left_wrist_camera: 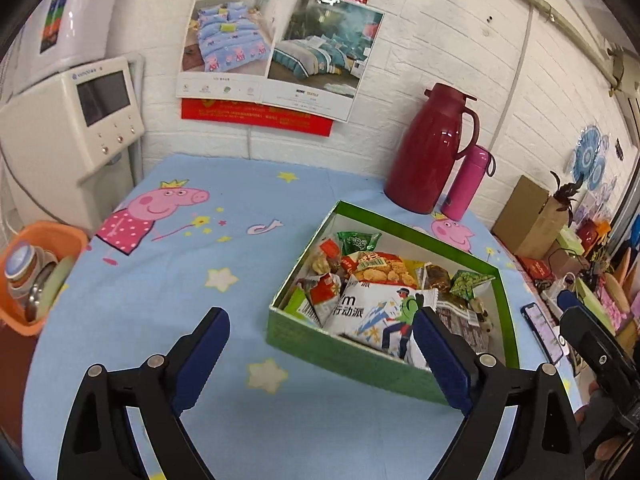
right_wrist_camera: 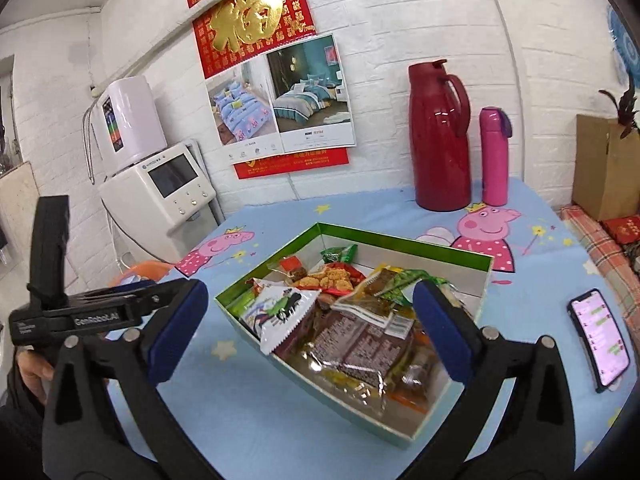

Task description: Organize snacks

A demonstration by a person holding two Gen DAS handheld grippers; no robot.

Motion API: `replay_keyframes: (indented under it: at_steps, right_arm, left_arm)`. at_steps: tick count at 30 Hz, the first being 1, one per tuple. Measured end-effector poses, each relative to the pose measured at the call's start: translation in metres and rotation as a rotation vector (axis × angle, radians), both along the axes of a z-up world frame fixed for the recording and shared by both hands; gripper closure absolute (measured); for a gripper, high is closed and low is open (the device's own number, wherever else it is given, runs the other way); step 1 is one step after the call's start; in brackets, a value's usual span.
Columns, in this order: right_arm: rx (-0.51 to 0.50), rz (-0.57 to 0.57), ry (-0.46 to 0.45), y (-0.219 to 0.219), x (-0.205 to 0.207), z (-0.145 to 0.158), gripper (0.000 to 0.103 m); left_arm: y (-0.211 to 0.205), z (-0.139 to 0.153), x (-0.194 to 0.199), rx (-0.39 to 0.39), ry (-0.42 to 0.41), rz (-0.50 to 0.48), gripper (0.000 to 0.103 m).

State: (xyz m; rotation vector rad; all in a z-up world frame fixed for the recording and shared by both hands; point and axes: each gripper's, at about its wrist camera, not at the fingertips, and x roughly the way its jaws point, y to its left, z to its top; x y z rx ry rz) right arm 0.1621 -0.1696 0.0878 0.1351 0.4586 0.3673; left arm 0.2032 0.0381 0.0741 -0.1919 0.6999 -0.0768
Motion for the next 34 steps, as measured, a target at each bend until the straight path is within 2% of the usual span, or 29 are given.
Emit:
replay_keyframes:
  at_steps: [2,7,11,20,34]
  right_arm:
    - [-0.060,-0.033,0.018,0.000,-0.020,-0.003,0.001]
    - [-0.177,-0.081,0.043,-0.001,-0.070,-0.024,0.001]
    - [-0.211,-0.099,0.075,-0.009,-0.093,-0.042,0.001]
    - [-0.235,-0.175,0.147,-0.024,-0.107,-0.078,0.001]
    - [-0.225,-0.180,0.152,-0.023,-0.113,-0.085,0.001]
  left_arm:
    - [-0.005,0.004,-0.025,0.034,0.004,0.033,0.002]
    - [-0.014,-0.004,-0.082,0.046,-0.030,0.108,0.000]
    - [-0.023,-0.029,-0.105,0.048,0.027,0.119,0.000]
    - [-0.038,-0.065,-0.124,0.120,0.115,0.155,0.000]
    - [-0.048,-0.060,-0.132,0.146,0.099,0.122,0.000]
